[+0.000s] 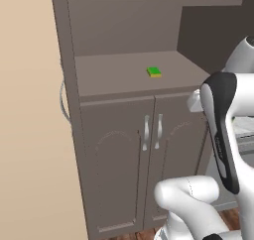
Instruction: Pick up the sponge and sponge from the sink, and place them back in the cabinet, and close the cabinet doors.
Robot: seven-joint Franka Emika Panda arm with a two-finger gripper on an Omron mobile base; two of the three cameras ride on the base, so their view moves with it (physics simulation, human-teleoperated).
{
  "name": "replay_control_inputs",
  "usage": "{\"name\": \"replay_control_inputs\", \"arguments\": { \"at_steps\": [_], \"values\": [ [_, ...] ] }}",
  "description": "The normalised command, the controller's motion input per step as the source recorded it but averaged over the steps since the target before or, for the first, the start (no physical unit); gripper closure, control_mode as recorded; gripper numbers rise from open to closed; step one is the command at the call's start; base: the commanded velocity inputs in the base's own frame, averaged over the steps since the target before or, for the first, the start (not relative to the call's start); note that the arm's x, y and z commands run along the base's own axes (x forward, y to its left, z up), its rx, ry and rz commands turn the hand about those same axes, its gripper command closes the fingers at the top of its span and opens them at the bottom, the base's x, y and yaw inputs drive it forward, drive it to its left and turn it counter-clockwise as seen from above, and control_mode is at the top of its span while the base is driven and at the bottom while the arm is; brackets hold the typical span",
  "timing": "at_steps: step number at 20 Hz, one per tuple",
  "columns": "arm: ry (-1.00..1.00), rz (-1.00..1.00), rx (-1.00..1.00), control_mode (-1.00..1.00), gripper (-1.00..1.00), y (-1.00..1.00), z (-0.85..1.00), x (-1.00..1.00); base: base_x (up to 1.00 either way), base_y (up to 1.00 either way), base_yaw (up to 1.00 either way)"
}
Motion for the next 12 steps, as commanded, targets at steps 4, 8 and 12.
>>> {"name": "replay_control_inputs", "arguments": {
  "at_steps": [4, 8, 12],
  "values": [
    [-0.10, 0.00, 0.00, -1.00, 1.00, 0.00, 0.14, 0.17, 0.00, 0.00, 0.00],
    [-0.09, 0.00, 0.00, -1.00, 1.00, 0.00, 0.09, 0.22, 0.00, 0.00, 0.00],
    [-0.09, 0.00, 0.00, -1.00, 1.00, 0.00, 0.09, 0.27, 0.00, 0.00, 0.00]
  ]
}}
